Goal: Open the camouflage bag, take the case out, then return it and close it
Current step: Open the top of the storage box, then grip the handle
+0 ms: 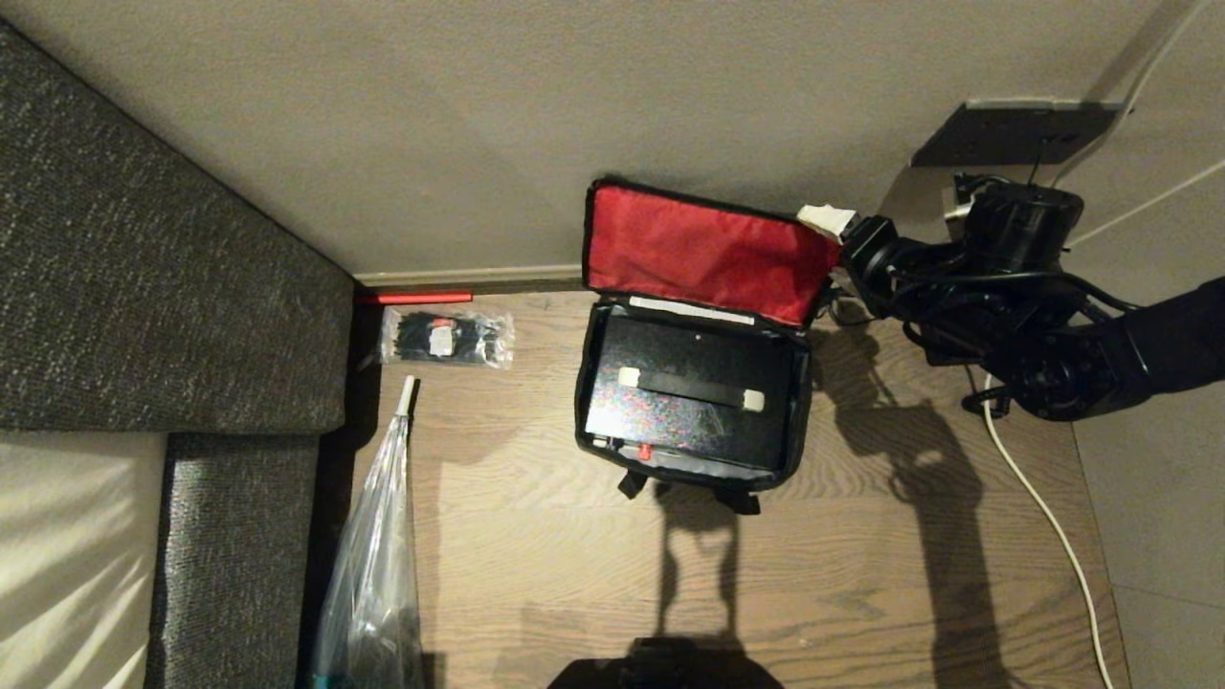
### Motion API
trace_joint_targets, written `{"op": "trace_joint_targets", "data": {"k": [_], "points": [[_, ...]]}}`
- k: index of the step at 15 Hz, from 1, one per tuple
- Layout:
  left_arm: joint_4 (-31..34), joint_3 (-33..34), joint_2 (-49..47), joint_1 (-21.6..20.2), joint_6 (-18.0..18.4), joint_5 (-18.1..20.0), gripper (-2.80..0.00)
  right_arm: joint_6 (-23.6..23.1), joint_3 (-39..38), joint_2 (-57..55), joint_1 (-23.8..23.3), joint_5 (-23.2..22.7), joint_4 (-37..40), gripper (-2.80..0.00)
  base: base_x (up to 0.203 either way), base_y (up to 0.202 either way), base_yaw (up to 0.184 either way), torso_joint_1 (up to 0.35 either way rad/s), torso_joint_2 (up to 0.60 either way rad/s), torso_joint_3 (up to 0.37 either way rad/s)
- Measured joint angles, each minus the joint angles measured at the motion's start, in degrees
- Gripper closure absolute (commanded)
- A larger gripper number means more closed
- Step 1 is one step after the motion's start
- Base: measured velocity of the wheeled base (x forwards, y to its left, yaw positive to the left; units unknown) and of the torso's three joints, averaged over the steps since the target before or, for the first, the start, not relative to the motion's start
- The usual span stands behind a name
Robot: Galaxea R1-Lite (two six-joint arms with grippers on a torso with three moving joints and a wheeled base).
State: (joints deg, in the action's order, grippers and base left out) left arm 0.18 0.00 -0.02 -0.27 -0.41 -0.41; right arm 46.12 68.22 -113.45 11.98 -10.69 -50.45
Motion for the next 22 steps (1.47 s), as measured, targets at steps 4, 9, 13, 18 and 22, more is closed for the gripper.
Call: {"op": "trace_joint_targets", "data": {"k": [4, 9, 13, 18, 22], "points": [[0.0, 0.0, 0.0, 0.0, 0.0, 0.0, 0.00, 0.1, 0.0, 0.3, -0.4, 0.0, -0.1, -2.80, 0.000, 0.000, 0.000, 0.000, 0.00, 0.000], [0.0, 0.0, 0.0, 0.0, 0.0, 0.0, 0.00, -2.0, -0.1, -1.0, -0.4, 0.1, -2.5, -2.80, 0.000, 0.000, 0.000, 0.000, 0.00, 0.000], [0.0, 0.0, 0.0, 0.0, 0.0, 0.0, 0.00, -5.4, -7.0, 0.3, -0.4, -0.6, -2.5, 0.00, 0.000, 0.000, 0.000, 0.000, 0.00, 0.000], [0.0, 0.0, 0.0, 0.0, 0.0, 0.0, 0.00, -5.9, -21.8, 10.0, 0.2, -8.5, -1.0, 0.00, 0.000, 0.000, 0.000, 0.000, 0.00, 0.000], [0.0, 0.0, 0.0, 0.0, 0.0, 0.0, 0.00, -8.5, -35.4, 23.8, 0.4, -13.4, 5.6, 0.00, 0.000, 0.000, 0.000, 0.000, 0.00, 0.000]]}}
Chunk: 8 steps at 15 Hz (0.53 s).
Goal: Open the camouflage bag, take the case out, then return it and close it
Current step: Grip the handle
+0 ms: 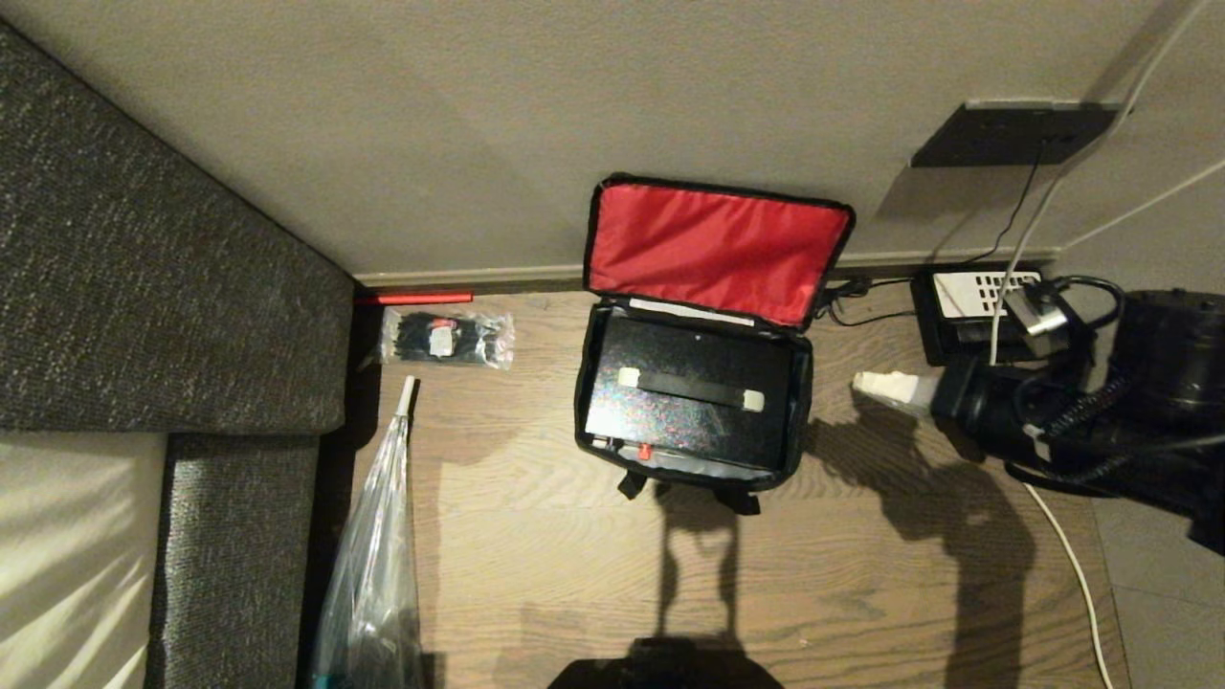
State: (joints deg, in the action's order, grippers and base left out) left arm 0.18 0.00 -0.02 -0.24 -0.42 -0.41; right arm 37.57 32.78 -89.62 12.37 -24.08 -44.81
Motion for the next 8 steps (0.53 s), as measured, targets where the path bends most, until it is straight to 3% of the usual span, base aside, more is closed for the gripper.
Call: {"op": "trace_joint_targets", "data": {"k": [4, 8], "points": [[0.0, 0.0, 0.0, 0.0, 0.0, 0.0, 0.00, -13.3, -13.5, 17.4, -1.9, 5.7, 10.4, 0.00, 0.000, 0.000, 0.000, 0.000, 0.00, 0.000], [0.0, 0.0, 0.0, 0.0, 0.0, 0.0, 0.00, -23.0, -17.8, 41.3, -3.6, 8.5, 25.8, 0.00, 0.000, 0.000, 0.000, -0.007, 0.00, 0.002]]}}
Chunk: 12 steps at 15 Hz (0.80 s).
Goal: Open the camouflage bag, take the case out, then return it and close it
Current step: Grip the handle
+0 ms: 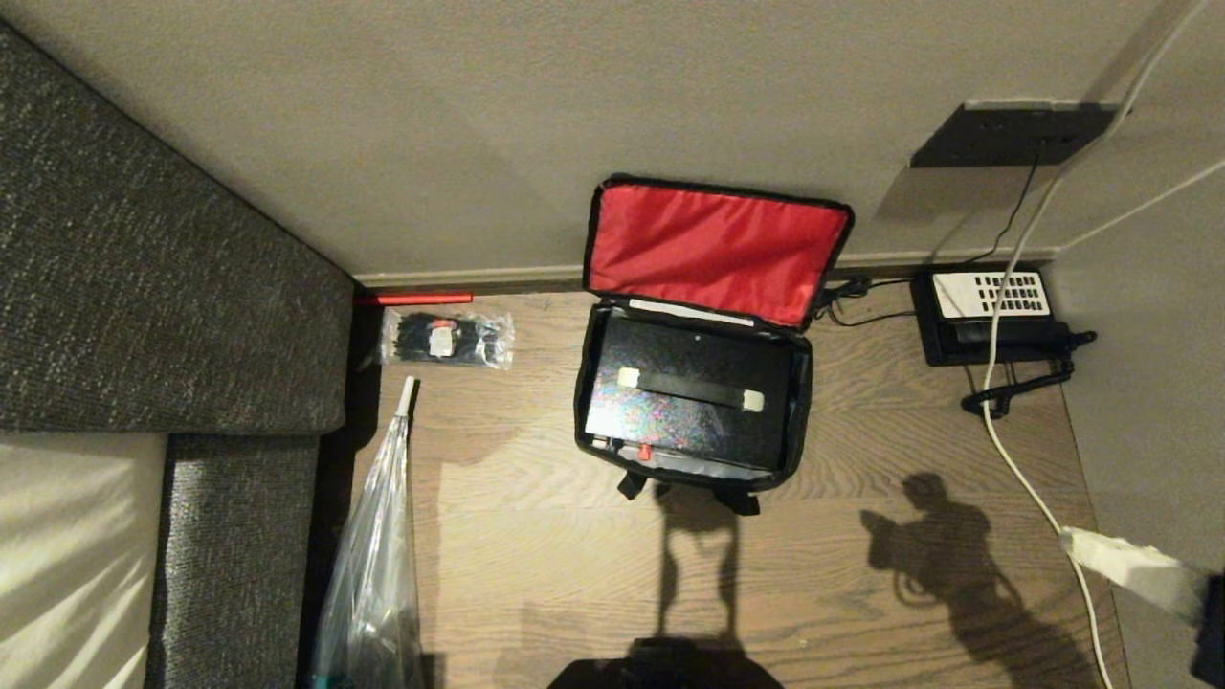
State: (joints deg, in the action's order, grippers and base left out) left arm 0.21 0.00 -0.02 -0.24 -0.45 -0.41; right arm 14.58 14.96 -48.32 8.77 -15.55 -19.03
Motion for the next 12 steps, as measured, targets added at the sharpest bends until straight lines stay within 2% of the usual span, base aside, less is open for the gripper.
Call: {"op": "trace_joint_targets", "data": {"k": [2, 4, 6, 8, 10, 11, 12], "points": [[0.0, 0.0, 0.0, 0.0, 0.0, 0.0, 0.00, -6.2, -1.1, 13.3, -2.1, 0.7, 12.1, 0.00, 0.000, 0.000, 0.000, 0.000, 0.00, 0.000], [0.0, 0.0, 0.0, 0.0, 0.0, 0.0, 0.00, -12.8, -4.6, 23.4, -5.0, 1.8, 21.0, 0.00, 0.000, 0.000, 0.000, 0.000, 0.00, 0.000], [0.0, 0.0, 0.0, 0.0, 0.0, 0.0, 0.00, -19.4, -9.7, 30.2, -8.1, 3.2, 20.7, 0.00, 0.000, 0.000, 0.000, 0.000, 0.00, 0.000], [0.0, 0.0, 0.0, 0.0, 0.0, 0.0, 0.00, -22.2, -12.1, 35.3, -9.3, 5.4, 17.2, 0.00, 0.000, 0.000, 0.000, 0.000, 0.00, 0.000], [0.0, 0.0, 0.0, 0.0, 0.0, 0.0, 0.00, -25.1, -13.6, 39.3, -9.4, 12.5, 16.8, 0.00, 0.000, 0.000, 0.000, 0.000, 0.00, 0.000], [0.0, 0.0, 0.0, 0.0, 0.0, 0.0, 0.00, -24.4, -14.2, 40.9, -9.3, 14.4, 16.2, 0.00, 0.000, 0.000, 0.000, 0.000, 0.00, 0.000], [0.0, 0.0, 0.0, 0.0, 0.0, 0.0, 0.00, -22.9, -14.6, 42.0, -9.2, 14.1, 16.3, 0.00, 0.000, 0.000, 0.000, 0.000, 0.00, 0.000]]}}
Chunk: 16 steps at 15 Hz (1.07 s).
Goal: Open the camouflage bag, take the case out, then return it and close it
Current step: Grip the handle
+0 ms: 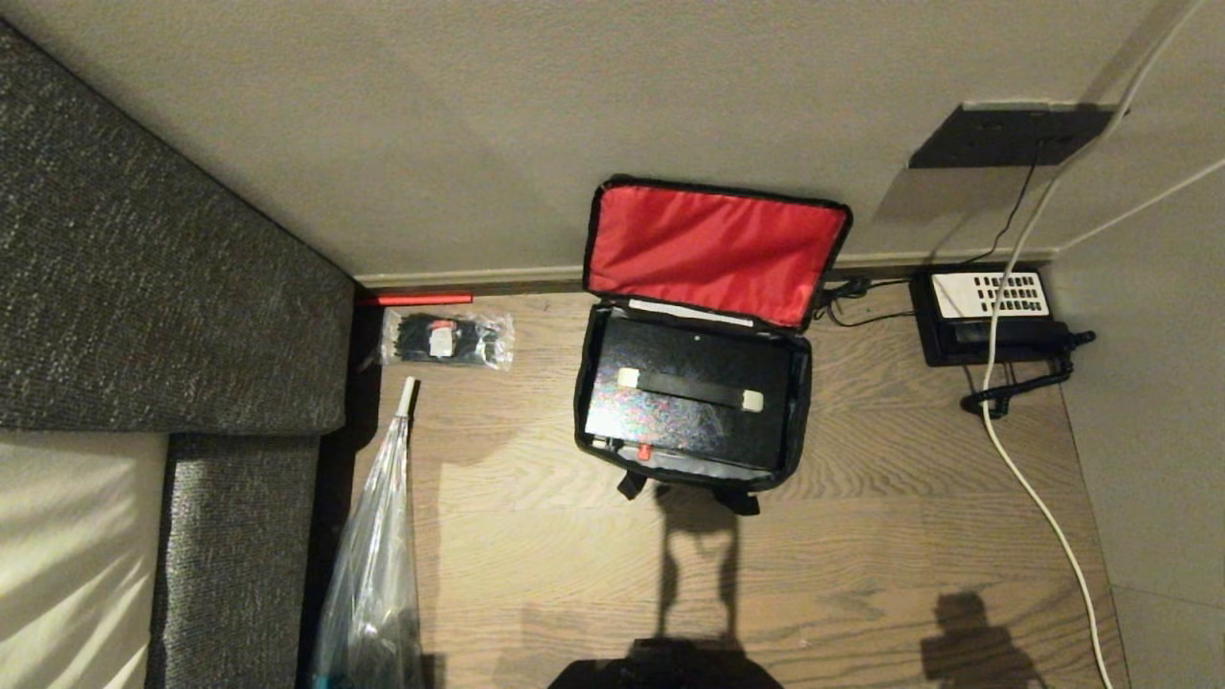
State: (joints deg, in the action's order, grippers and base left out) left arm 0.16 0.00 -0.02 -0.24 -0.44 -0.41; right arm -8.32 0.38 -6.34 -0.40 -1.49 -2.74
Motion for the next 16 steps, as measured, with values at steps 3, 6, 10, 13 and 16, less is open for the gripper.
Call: {"op": "trace_joint_targets", "data": {"k": [3, 6, 10, 13, 16], "points": [[0.0, 0.0, 0.0, 0.0, 0.0, 0.0, 0.00, 2.2, -0.3, 3.5, 0.2, 0.1, 2.1, 0.00, 0.000, 0.000, 0.000, 0.000, 0.00, 0.000], [0.0, 0.0, 0.0, 0.0, 0.0, 0.0, 0.00, 3.5, -0.3, 5.7, 0.4, 0.2, 2.4, 0.00, 0.000, 0.000, 0.000, 0.000, 0.00, 0.000], [0.0, 0.0, 0.0, 0.0, 0.0, 0.0, 0.00, 3.9, -0.4, 6.5, 0.4, 0.2, 2.5, 0.00, 0.000, 0.000, 0.000, 0.000, 0.00, 0.000], [0.0, 0.0, 0.0, 0.0, 0.0, 0.0, 0.00, 4.0, -0.4, 6.6, 0.4, 0.3, 2.5, 0.00, 0.000, 0.000, 0.000, 0.000, 0.00, 0.000], [0.0, 0.0, 0.0, 0.0, 0.0, 0.0, 0.00, 4.0, -0.4, 6.6, 0.4, 0.3, 2.5, 0.00, 0.000, 0.000, 0.000, 0.000, 0.00, 0.000]]}}
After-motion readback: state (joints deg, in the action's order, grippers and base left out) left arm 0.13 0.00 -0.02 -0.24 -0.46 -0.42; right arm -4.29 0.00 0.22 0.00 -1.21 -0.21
